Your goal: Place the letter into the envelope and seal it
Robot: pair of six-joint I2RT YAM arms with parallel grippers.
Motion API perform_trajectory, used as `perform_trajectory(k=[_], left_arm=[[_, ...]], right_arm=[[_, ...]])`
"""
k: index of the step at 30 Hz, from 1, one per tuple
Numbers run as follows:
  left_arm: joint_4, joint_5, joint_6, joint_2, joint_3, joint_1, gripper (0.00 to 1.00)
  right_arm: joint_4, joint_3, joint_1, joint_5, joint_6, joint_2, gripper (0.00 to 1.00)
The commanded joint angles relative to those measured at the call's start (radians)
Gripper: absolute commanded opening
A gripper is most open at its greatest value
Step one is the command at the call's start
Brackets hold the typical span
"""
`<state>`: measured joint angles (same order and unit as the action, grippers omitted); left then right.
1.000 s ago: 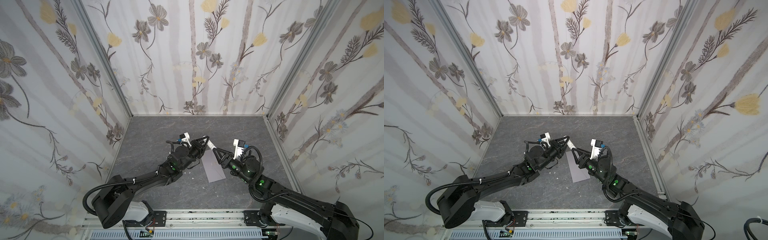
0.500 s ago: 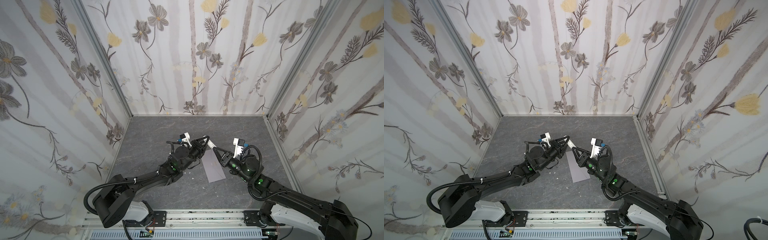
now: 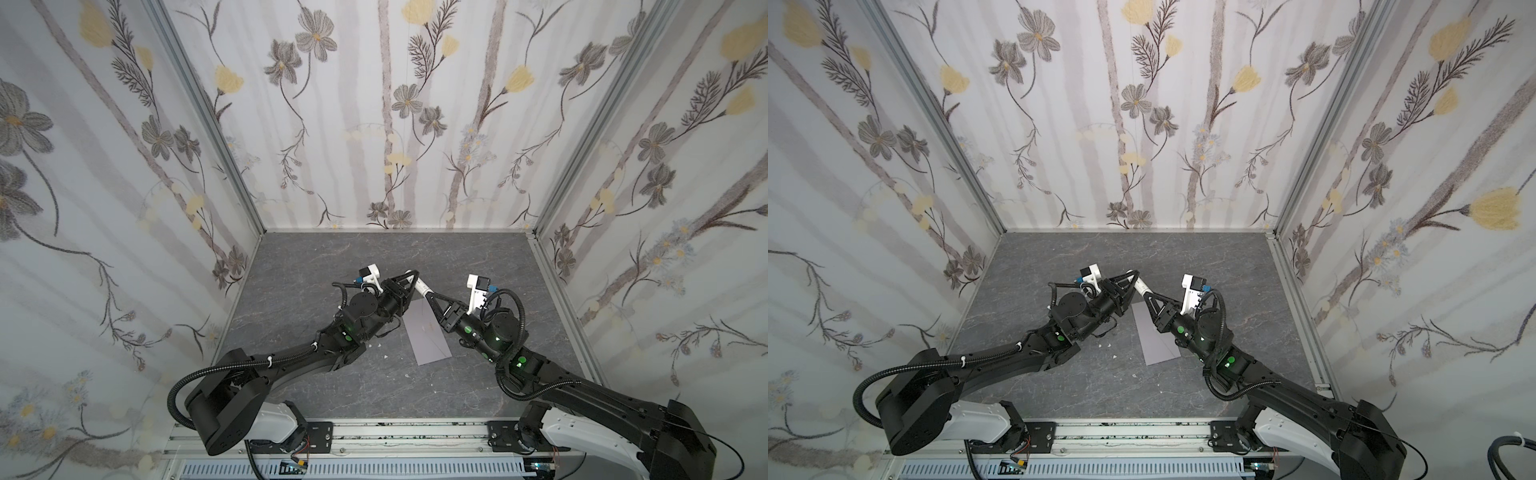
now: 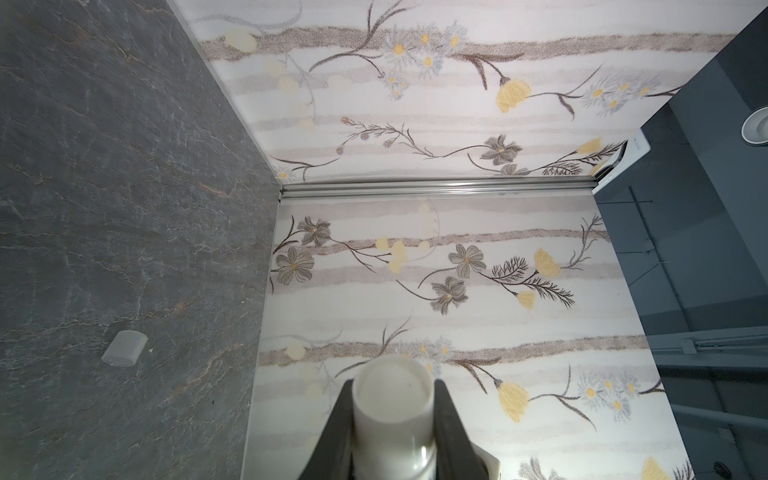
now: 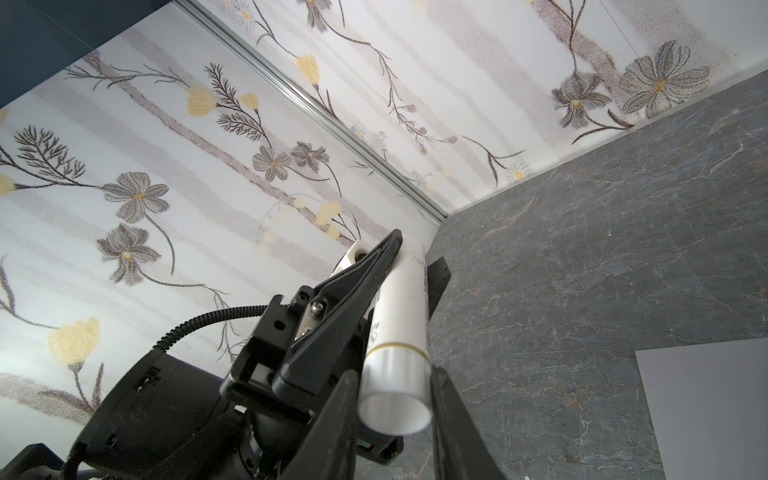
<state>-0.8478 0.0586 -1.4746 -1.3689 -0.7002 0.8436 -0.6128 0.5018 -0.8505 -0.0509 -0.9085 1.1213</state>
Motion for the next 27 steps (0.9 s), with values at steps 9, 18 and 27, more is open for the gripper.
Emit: perform_trajectory(k=[9,18,27], left_arm=[[-0.042,-0.009,-0.01,-0.004,0.002,0.002,0.0],[-0.042,-0.031,-0.032,-0.015,-0.003,0.002,0.15],[-0.042,-0.075,-0.036,-0.015,-0.013,0.002,0.28]], right_arm=[[-0.014,0.028,0.002,0.028,0.003,0.017,0.24],[-0.013,0.033,0.004,0.033,-0.001,0.02,0.18],[0.008,0.038,0.003,0.006,0.0,0.01,0.17]])
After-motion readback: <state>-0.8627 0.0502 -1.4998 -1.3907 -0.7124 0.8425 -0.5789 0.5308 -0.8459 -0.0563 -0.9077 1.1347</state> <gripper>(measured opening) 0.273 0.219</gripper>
